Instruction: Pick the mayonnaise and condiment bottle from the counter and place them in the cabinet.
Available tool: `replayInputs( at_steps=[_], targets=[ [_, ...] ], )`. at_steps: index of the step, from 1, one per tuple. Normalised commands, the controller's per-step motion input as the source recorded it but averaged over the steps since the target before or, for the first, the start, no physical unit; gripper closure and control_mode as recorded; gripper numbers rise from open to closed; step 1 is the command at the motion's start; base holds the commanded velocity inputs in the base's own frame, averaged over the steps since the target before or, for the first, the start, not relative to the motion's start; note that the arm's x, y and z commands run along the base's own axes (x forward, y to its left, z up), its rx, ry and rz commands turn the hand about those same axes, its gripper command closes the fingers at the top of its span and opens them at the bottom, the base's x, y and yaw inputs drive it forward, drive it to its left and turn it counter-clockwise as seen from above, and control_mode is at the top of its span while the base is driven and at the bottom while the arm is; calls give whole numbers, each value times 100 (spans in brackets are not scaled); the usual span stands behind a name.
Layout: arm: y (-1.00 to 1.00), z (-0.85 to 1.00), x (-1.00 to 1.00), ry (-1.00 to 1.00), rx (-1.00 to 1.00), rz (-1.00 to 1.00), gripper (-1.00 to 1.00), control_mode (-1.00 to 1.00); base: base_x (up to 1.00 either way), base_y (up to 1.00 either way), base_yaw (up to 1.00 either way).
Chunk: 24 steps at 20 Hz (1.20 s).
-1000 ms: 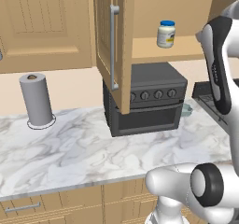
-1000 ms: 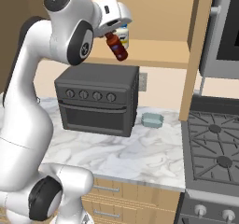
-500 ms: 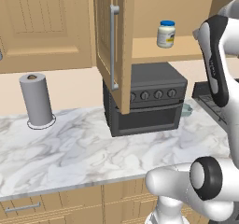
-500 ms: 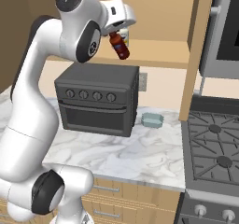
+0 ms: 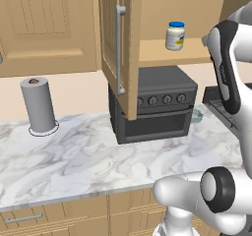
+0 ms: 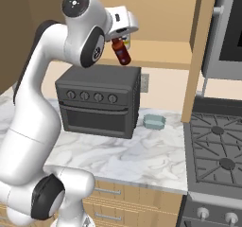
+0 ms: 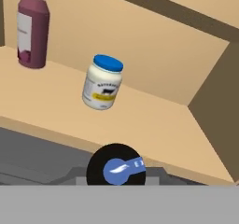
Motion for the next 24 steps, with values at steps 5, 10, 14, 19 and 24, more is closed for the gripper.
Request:
replayInputs(
  at_steps=[5,10,14,19,24],
  targets=[
    [-3,-7,3,0,0,0,100,-100,0,0,0],
    [-12,0,4,-3,0,0,100,-100,0,0,0],
    [-19,6,18,-7,0,0,100,-100,0,0,0],
    [-16,1,35,-3,0,0,100,-100,0,0,0],
    [-11,-5,36,0,0,0,100,-100,0,0,0]
  ],
)
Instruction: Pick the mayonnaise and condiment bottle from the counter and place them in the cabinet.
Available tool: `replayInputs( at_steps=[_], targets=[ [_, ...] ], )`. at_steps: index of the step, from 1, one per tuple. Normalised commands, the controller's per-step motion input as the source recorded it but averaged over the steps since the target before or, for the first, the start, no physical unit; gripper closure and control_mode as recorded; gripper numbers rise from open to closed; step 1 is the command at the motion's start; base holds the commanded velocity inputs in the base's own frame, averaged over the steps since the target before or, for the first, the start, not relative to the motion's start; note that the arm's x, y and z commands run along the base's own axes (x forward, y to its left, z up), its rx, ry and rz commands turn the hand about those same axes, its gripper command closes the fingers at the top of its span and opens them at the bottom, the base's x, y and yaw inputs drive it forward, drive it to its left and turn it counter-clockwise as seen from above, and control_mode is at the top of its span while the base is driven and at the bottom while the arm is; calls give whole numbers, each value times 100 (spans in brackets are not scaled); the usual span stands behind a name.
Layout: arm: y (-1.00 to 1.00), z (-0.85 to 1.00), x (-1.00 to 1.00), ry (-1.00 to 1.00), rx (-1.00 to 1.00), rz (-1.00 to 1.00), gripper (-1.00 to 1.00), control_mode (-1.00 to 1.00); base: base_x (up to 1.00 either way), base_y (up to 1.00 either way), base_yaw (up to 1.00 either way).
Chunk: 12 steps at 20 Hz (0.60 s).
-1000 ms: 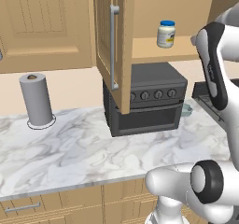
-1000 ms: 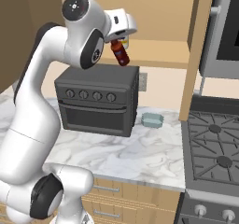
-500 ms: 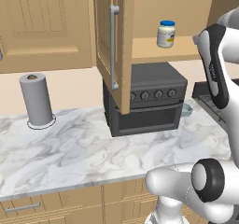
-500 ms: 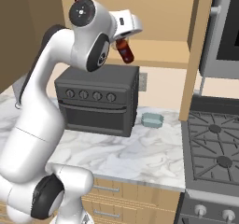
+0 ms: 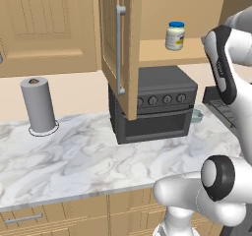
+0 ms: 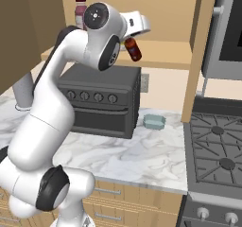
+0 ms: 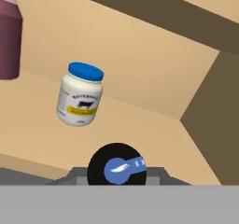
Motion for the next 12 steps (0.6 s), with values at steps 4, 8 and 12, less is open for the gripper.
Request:
replayInputs(
  at_steps=[4,8,12],
  targets=[
    [-5,-20,29,0,0,0,100,-100,0,0,0],
    [-4,-28,29,0,1,0,100,-100,0,0,0],
    [-3,-26,25,0,0,0,100,-100,0,0,0]
  ],
)
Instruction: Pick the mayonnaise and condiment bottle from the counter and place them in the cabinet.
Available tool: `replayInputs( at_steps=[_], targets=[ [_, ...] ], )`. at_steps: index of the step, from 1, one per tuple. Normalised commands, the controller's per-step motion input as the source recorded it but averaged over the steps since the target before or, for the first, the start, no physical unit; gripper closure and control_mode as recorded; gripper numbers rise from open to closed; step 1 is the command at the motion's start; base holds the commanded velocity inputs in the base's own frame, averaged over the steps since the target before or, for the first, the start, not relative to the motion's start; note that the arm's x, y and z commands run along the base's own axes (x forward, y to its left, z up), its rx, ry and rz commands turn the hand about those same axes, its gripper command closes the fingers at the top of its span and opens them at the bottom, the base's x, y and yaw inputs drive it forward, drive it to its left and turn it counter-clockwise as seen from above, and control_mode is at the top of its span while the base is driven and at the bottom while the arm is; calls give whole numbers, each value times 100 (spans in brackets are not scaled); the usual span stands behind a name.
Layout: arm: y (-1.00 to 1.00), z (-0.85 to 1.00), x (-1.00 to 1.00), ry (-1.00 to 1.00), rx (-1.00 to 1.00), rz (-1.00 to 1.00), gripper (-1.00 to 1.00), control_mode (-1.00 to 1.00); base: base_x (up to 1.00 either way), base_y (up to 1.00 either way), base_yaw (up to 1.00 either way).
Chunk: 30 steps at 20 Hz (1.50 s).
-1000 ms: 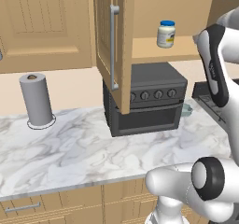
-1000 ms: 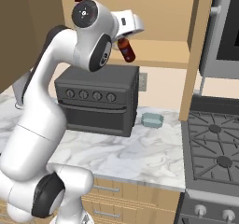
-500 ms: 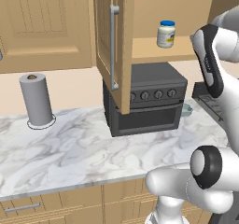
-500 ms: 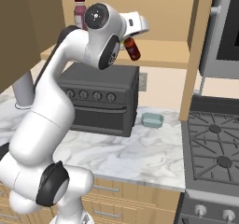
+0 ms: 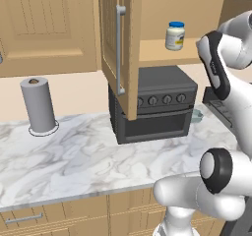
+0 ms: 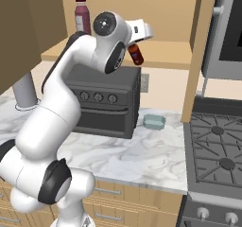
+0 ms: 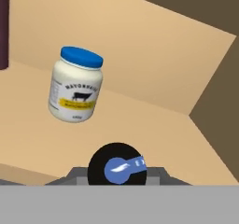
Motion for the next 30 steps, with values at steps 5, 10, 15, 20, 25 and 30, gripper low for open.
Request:
replayInputs(
  at_steps=[5,10,15,20,25,30],
  targets=[
    [-7,-5,19,0,0,0,100,-100,0,0,0],
    [-9,8,8,-1,0,0,100,-100,0,0,0],
    [-8,9,10,-2,0,0,100,-100,0,0,0],
    [-7,13,8,-4,0,0,100,-100,0,0,0],
    [-8,1,20,-2,1,0,100,-100,0,0,0],
    [-5,-6,21,0,0,0,100,-100,0,0,0]
  ],
)
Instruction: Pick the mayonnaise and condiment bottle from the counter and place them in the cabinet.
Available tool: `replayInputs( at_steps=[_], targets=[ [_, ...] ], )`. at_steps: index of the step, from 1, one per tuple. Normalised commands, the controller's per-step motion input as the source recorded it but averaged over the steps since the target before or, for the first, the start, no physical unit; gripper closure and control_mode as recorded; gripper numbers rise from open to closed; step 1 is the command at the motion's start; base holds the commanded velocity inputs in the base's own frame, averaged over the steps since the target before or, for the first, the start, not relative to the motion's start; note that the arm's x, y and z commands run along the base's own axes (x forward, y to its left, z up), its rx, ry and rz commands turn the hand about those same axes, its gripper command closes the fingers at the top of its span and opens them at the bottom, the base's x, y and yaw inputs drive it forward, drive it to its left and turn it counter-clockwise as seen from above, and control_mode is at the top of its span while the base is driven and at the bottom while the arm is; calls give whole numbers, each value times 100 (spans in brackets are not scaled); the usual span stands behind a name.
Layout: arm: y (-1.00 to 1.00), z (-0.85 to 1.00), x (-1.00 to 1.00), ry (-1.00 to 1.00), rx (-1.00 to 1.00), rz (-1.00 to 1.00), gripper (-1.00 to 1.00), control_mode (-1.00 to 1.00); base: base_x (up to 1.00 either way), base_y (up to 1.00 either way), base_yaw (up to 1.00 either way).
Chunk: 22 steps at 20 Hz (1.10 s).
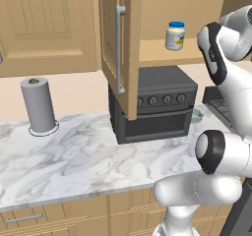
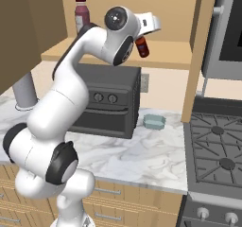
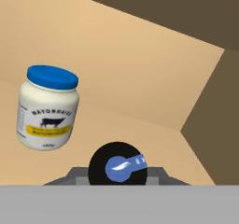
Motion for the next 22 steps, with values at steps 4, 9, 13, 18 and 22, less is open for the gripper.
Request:
replayInputs(
  at_steps=[4,9,13,18,22],
  targets=[
    [-4,-5,14,0,0,0,100,-100,0,0,0],
    [-5,-4,9,0,0,0,100,-100,0,0,0],
    [-3,-8,4,0,0,0,100,-100,0,0,0],
    [-3,-13,10,0,0,0,100,-100,0,0,0],
    [-11,-4,20,0,0,0,100,-100,0,0,0]
  ],
)
